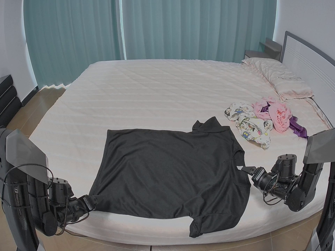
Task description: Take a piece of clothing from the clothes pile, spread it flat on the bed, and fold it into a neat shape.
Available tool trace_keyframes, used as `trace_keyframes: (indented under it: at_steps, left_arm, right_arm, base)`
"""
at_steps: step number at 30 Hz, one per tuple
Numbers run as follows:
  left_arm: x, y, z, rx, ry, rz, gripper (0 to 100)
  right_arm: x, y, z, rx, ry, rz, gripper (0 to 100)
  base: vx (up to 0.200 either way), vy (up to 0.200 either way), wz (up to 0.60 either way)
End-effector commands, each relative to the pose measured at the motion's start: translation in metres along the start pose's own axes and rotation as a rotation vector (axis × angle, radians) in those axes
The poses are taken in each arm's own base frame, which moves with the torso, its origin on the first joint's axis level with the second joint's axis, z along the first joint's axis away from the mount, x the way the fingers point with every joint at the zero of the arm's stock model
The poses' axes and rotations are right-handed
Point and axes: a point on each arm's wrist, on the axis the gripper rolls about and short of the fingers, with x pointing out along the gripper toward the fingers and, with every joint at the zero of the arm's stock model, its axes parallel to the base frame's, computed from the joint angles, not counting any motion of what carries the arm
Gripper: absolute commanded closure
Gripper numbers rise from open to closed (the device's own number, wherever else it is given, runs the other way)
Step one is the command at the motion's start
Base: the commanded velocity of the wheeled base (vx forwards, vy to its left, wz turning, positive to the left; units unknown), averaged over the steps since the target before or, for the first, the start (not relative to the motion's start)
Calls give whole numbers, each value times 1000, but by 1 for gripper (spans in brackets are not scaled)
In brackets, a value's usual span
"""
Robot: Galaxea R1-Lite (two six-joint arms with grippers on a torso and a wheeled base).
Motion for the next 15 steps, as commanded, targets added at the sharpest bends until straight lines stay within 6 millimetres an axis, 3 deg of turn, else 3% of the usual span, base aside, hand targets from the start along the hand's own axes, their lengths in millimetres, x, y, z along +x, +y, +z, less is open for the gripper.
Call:
trace_keyframes:
  at_steps: [1,5,15]
  left_arm:
    - [2,5,-8,7,32,43,0]
    - [4,6,-9,8,36,48,0]
    - [40,8,-12,18,-38,150,0]
  right_arm:
    - [2,-2,-2,-1,9,-8,0]
    - [2,-2,-3,-2,9,-5,0]
    - [2,3,-8,-15,23,11,0]
  base:
    - [0,0,0]
    - [0,0,0]
    - [0,0,0]
